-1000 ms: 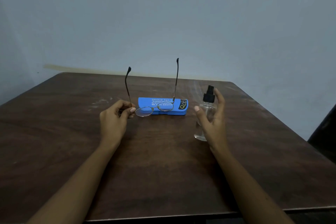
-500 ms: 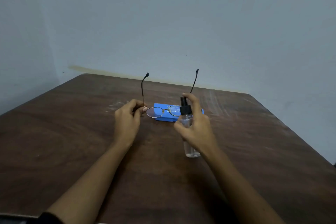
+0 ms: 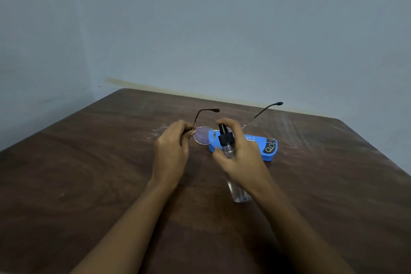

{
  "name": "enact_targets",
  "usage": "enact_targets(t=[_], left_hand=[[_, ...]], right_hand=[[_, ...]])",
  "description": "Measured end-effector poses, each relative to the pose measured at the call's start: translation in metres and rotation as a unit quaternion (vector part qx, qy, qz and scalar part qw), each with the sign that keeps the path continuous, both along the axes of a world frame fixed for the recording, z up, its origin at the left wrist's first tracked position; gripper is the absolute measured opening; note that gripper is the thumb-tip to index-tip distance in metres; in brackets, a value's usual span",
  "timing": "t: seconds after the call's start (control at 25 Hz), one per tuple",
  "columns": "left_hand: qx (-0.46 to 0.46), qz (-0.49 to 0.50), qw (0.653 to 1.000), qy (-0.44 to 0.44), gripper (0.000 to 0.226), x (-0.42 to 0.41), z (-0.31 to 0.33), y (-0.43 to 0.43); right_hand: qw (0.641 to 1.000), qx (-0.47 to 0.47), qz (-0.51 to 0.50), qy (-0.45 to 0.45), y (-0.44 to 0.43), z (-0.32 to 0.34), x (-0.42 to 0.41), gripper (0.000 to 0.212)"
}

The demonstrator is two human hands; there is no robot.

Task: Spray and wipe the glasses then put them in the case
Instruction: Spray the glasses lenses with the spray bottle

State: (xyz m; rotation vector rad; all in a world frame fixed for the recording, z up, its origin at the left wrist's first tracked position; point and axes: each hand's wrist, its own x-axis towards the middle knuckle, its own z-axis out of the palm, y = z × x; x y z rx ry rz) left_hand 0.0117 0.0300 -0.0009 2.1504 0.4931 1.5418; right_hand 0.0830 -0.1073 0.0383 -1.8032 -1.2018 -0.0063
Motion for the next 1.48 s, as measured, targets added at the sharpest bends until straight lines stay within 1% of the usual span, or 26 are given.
enact_targets(t=[0.08, 0.36, 0.56, 0.64, 0.72, 0.88, 1.0, 1.04, 1.16, 1.2, 1.36, 1.48], left_hand=[[-0.001, -0.003, 1.0, -0.006, 0.006, 0.0, 0.001, -0.001], [0.006, -0.009, 1.0, 0.005, 0.004, 0.0, 0.001, -0.002], [0.008, -0.012, 1.0, 0.005, 0.006, -0.001, 0.001, -0.002], [0.012, -0.011, 1.0, 0.004, 0.005, -0.001, 0.001, -0.002], [0.015, -0.011, 1.0, 0.003, 0.005, -0.001, 0.002, -0.003], [0.013, -0.009, 1.0, 0.003, 0.006, -0.002, 0.002, -0.004], [0.012, -0.001, 1.0, 0.005, 0.005, -0.002, 0.002, -0.004], [0.014, 0.0, 1.0, 0.004, 0.005, -0.002, 0.002, -0.004], [0.012, -0.002, 1.0, 0.003, 0.005, -0.002, 0.001, -0.004], [0.011, -0.003, 1.0, 0.004, 0.005, -0.002, 0.001, -0.004], [0.009, -0.002, 1.0, 0.002, 0.004, -0.002, 0.001, -0.003], [0.003, -0.005, 1.0, 0.007, 0.004, -0.003, 0.001, -0.003]], right_hand=[[1.0, 0.008, 0.008, -0.004, -0.001, 0.0, -0.001, 0.041], [1.0, 0.009, -0.001, -0.016, 0.001, -0.004, 0.0, 0.041], [1.0, -0.005, -0.001, -0.014, 0.002, -0.007, -0.001, 0.052], [1.0, 0.004, -0.001, -0.027, 0.002, -0.007, -0.002, 0.049], [1.0, 0.012, -0.004, -0.021, 0.001, -0.007, -0.003, 0.043], [1.0, 0.02, -0.009, -0.016, 0.0, -0.007, -0.003, 0.041], [1.0, 0.01, -0.01, -0.004, -0.001, -0.008, -0.003, 0.049], [1.0, 0.009, -0.012, -0.009, -0.002, -0.008, -0.003, 0.055], [1.0, 0.005, 0.001, -0.022, -0.002, -0.011, -0.001, 0.083], [0.999, 0.0, 0.005, -0.037, -0.002, -0.013, 0.0, 0.086], [0.997, 0.015, -0.003, -0.078, -0.005, -0.014, -0.001, 0.088], [0.995, 0.0, -0.02, -0.096, -0.008, -0.013, -0.003, 0.087]])
